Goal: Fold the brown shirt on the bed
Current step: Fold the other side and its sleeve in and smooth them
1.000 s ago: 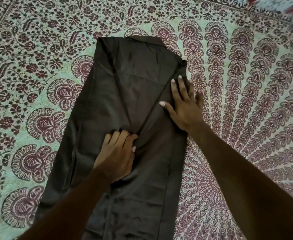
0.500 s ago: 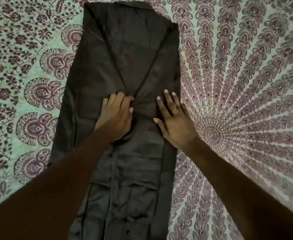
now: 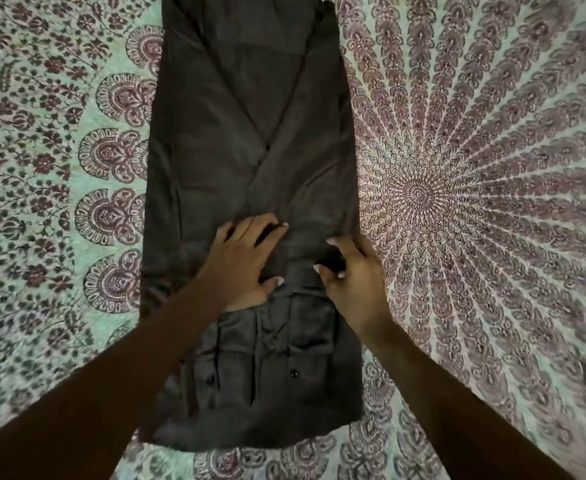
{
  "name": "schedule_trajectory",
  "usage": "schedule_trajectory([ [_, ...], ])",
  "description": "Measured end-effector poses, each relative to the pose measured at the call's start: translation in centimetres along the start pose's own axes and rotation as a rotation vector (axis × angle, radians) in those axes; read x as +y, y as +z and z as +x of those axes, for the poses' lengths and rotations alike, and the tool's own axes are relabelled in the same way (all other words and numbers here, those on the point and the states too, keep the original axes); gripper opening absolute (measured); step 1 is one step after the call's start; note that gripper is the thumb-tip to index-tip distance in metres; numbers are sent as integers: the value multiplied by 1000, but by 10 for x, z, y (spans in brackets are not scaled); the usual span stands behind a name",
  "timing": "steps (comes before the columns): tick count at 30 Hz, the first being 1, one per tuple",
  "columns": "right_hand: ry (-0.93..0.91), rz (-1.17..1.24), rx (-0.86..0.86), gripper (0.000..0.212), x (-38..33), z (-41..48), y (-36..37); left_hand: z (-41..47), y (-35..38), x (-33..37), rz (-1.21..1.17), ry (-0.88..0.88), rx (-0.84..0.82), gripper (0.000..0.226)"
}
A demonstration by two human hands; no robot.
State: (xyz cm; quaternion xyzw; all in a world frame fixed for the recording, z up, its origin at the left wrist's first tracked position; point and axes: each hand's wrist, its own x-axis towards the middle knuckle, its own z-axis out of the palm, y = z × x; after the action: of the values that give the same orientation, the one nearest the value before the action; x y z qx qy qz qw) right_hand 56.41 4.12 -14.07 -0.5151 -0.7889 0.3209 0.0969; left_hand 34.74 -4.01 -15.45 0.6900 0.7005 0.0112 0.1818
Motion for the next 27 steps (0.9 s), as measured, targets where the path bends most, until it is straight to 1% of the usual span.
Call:
schedule_trajectory([
  [1,74,39,-20,56,-3,-8,-1,-3,-2,2,4,8,-14,99],
  [3,143,54,-82,69,-3,-22,-3,-6,-5,5,-7,11,-59,108],
  [4,170,72,-96,72,-3,-30,-4,-7,-5,8,-6,17,-100,111],
  [6,287,166,-85,73,1,-45,-9,-10,-6,15,33,40,-188,117],
  [8,375,218,-86,77,3,-61,-10,-15,-3,21,78,57,-228,122],
  [12,278,183,-224,94,3,-91,-7,-31,11,27,104,95,-149,124],
  [14,282,159,-208,93,5,-100,-5,-40,20,27,96,88,-122,124],
  [16,308,174,-204,93,8,-108,-3,-46,26,30,89,83,-119,124],
  [17,307,170,-233,95,8,-111,-2,-48,27,31,89,83,-124,125],
  [19,294,164,-301,102,9,-116,-4,-49,25,34,87,78,-143,126],
  [21,301,151,-308,109,8,-116,-8,-49,21,34,83,63,-149,127],
  [24,228,6,-320,118,9,-111,-9,-49,19,32,77,43,-171,126],
  [25,202,-58,-342,117,8,-110,-9,-48,18,31,77,37,-186,126],
  [27,178,-133,-361,107,7,-108,-10,-49,16,29,75,45,-196,124],
])
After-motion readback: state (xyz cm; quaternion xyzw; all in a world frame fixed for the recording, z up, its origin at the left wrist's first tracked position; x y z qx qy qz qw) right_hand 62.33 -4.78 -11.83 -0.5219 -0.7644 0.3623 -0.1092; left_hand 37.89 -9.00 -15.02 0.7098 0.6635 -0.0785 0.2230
